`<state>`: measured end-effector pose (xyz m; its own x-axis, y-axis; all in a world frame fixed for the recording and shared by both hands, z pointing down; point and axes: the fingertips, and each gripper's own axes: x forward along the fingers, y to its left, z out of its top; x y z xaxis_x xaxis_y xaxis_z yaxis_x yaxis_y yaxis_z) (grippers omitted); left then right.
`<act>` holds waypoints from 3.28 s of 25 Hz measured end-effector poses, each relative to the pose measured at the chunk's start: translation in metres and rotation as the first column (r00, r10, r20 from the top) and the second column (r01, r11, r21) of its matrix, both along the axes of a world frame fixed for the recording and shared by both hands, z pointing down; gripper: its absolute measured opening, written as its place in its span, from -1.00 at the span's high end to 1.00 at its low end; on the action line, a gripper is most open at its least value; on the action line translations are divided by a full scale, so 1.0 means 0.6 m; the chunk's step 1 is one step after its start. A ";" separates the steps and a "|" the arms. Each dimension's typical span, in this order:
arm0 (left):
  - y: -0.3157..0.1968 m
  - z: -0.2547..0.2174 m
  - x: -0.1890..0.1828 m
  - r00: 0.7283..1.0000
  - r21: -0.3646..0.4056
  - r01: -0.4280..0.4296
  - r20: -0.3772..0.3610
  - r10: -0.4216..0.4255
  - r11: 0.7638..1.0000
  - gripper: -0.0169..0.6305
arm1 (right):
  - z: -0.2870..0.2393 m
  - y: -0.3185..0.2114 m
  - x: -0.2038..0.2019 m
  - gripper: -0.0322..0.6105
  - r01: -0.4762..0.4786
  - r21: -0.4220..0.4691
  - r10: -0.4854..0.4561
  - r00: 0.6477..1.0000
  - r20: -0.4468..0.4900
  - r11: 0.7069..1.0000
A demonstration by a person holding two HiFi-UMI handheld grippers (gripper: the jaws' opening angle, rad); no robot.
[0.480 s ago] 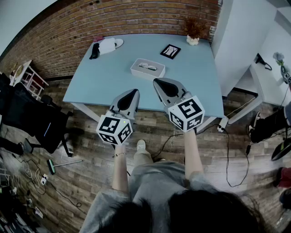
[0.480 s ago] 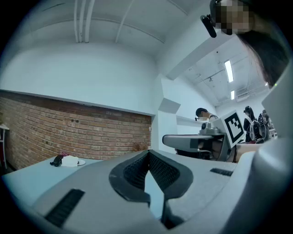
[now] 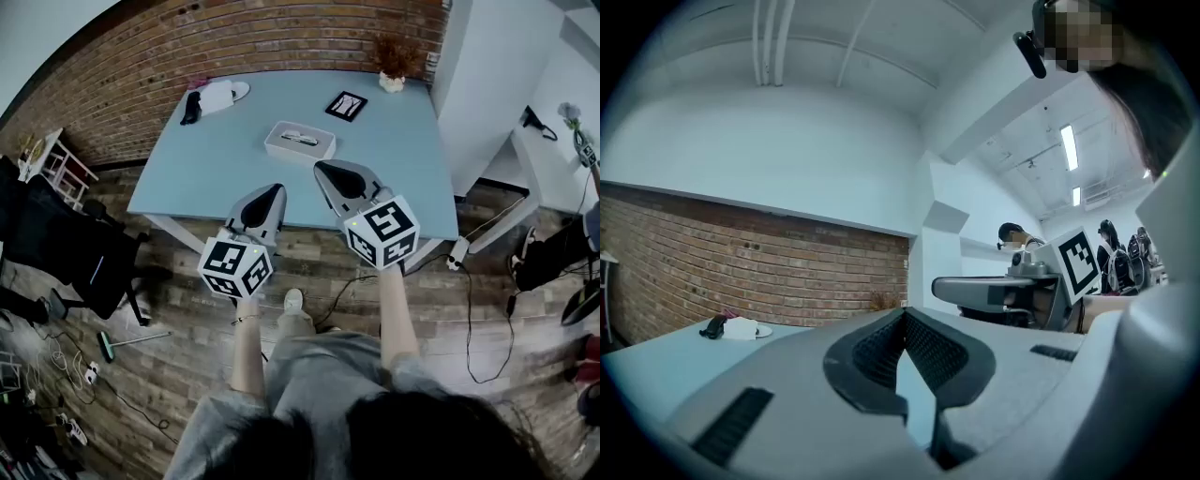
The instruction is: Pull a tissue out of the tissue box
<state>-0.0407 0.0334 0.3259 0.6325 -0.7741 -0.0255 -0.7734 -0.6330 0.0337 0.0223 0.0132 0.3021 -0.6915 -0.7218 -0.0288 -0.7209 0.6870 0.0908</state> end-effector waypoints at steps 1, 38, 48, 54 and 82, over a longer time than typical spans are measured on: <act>0.000 0.000 0.001 1.000 -0.001 -0.001 0.001 0.001 1.000 0.94 | 0.000 -0.002 0.001 0.90 -0.002 -0.002 0.002 1.000 0.000 1.000; -0.262 0.113 -0.050 0.999 -0.193 -0.025 0.022 0.030 0.981 0.94 | 0.139 -0.272 -0.038 0.90 -0.050 -0.212 0.040 0.998 -0.048 0.976; -0.321 0.125 -0.068 0.998 -0.224 -0.055 0.007 0.058 0.973 0.94 | 0.157 -0.330 -0.054 0.90 -0.083 -0.254 0.059 0.993 -0.099 0.964; -0.358 0.139 -0.078 0.997 -0.240 -0.081 0.001 0.083 0.967 0.94 | 0.175 -0.366 -0.061 0.90 -0.114 -0.278 0.080 0.988 -0.131 0.954; -0.489 0.260 -0.044 0.993 -0.404 -0.119 -0.030 0.117 0.907 0.94 | 0.329 -0.500 -0.048 0.75 -0.173 -0.420 -0.051 0.881 -0.471 0.891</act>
<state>-0.0671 -0.2600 0.4820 0.7206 -0.6384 0.2705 -0.6930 -0.6510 0.3098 -0.0068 -0.2865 0.4995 -0.4966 -0.6209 0.6065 -0.7138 0.6897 0.1216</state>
